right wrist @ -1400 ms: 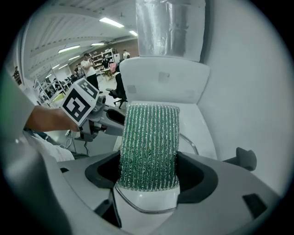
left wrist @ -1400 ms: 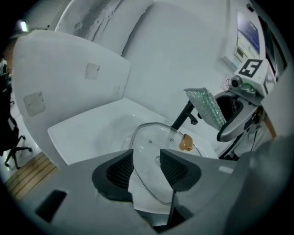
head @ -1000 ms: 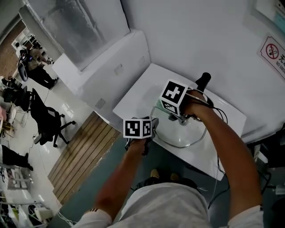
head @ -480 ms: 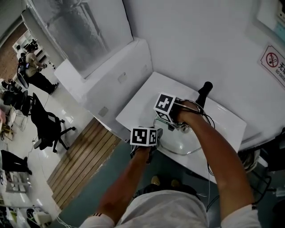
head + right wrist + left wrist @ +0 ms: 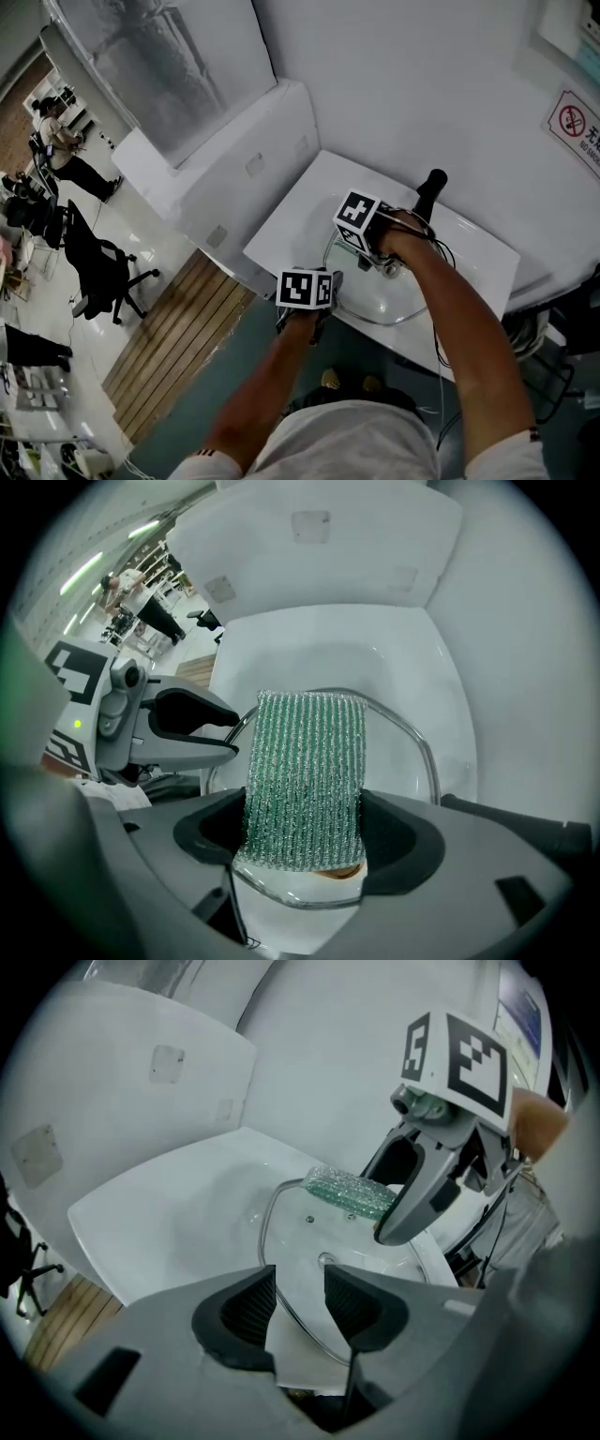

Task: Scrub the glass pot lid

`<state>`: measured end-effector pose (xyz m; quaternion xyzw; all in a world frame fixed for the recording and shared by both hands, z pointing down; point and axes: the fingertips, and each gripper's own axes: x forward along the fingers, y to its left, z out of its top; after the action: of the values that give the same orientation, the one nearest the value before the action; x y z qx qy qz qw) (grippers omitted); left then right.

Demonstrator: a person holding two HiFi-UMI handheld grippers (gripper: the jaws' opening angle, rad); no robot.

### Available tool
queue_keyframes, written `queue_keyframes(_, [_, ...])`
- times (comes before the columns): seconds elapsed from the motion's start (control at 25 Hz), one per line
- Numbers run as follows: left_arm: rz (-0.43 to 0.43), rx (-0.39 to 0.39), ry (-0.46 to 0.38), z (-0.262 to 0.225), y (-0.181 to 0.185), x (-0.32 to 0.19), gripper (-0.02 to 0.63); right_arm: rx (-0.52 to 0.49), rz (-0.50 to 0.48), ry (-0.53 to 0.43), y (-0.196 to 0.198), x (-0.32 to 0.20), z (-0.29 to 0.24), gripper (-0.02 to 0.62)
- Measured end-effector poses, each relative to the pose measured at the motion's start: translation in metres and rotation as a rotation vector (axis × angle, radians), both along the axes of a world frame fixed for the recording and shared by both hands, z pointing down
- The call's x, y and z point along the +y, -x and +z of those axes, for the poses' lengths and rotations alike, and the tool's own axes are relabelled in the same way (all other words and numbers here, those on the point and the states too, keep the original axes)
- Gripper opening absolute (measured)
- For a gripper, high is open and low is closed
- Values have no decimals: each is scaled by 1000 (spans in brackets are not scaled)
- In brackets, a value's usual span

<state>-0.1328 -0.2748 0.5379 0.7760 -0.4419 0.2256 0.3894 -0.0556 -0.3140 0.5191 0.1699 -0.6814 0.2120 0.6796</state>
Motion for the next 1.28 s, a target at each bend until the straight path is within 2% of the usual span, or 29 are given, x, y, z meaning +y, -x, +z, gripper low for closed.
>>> queue_keyframes(0.28, [7, -7, -8, 1, 2, 0, 161, -128, 198, -18, -16, -9, -10, 348])
queue_keyframes(0.56, [11, -13, -19, 1, 4, -1, 148, -218, 336, -52, -42, -2, -16, 348])
queue_keyframes(0.96, [-5, -25, -23, 2, 5, -1, 123, -345, 538, -15, -83, 15, -7, 348])
queue_keyframes(1.12, [-13, -32, -21, 3, 5, -1, 115, -363, 567, -1, -95, 23, -3, 348])
queue_keyframes(1.28, [-12, -40, -22, 3, 6, -1, 111, -384, 513, -10, -91, 35, -11, 348])
